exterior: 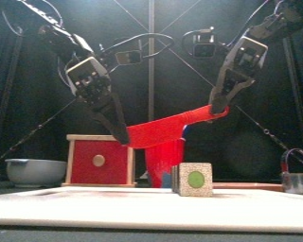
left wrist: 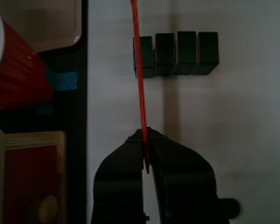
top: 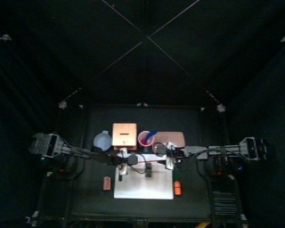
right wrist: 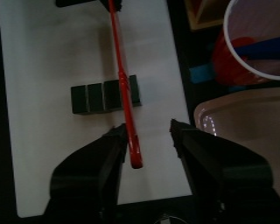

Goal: Cut sushi roll

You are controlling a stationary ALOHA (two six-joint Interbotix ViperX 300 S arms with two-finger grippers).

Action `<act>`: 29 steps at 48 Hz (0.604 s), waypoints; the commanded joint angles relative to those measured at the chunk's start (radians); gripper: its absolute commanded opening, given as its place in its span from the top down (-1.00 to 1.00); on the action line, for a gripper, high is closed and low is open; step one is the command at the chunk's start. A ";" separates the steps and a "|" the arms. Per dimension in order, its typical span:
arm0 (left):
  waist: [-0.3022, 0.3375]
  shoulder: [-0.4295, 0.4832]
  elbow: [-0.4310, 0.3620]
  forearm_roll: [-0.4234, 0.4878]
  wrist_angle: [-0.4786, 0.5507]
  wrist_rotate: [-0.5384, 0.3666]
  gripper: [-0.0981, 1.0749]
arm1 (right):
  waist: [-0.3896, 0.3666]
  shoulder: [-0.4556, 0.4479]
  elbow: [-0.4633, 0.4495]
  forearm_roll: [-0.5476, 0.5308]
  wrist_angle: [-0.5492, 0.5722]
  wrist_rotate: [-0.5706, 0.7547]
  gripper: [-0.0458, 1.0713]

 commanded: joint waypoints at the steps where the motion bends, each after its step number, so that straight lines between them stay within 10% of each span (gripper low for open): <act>1: 0.003 -0.005 -0.026 0.005 -0.008 0.003 0.21 | 0.012 -0.005 -0.026 0.002 -0.008 0.000 -0.38; 29: 0.014 0.023 -0.032 0.006 -0.037 0.003 0.21 | 0.063 0.005 0.026 0.063 -0.044 0.003 0.36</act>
